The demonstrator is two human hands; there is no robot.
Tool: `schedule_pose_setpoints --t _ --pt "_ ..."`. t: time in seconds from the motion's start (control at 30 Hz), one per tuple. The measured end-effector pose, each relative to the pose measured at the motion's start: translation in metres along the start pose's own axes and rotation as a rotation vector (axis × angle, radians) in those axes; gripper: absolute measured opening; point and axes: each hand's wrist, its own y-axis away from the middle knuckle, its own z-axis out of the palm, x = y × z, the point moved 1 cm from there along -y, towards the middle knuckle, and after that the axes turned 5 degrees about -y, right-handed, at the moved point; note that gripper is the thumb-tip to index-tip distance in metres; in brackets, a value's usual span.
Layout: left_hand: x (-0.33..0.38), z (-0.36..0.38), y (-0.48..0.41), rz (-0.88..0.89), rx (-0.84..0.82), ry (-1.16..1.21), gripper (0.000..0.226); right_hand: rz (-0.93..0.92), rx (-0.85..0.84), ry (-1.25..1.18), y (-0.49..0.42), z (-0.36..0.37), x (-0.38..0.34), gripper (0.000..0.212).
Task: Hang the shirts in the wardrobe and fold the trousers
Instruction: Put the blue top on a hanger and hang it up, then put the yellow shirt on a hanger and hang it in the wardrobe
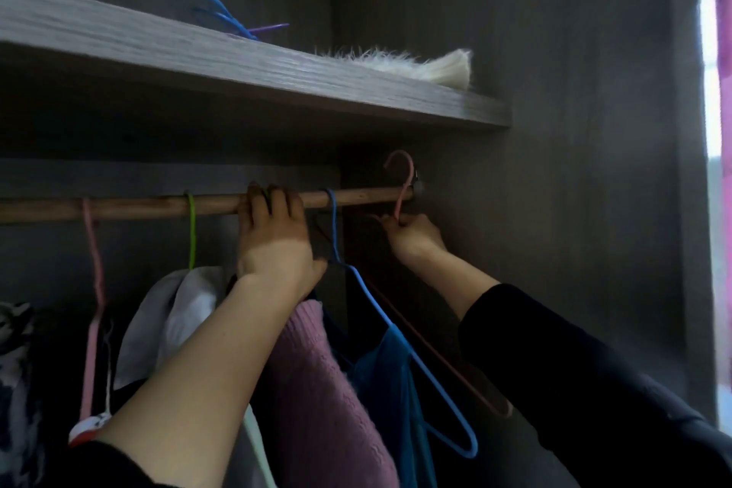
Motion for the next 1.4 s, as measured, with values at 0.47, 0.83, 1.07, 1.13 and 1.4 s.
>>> schedule_pose_setpoints --t 0.47,0.83,1.07,1.13,1.4 --pt "0.064 -0.059 0.053 0.144 -0.090 0.406 0.075 0.128 0.136 0.117 0.186 -0.089 0.022 0.032" --pt "0.181 -0.168 0.221 0.487 -0.069 1.198 0.047 0.224 0.451 0.083 0.430 -0.228 0.031 0.023" --pt "0.239 -0.270 0.405 0.687 -0.337 1.412 0.043 0.435 0.734 0.164 0.658 -0.287 0.034 0.030" --pt "0.246 -0.308 0.466 0.762 -0.393 1.461 0.041 0.525 0.784 0.153 0.732 -0.297 0.028 0.024" --pt "0.242 -0.464 0.682 1.153 -0.580 1.582 0.044 0.794 1.057 0.269 0.986 -0.321 -0.026 0.024"
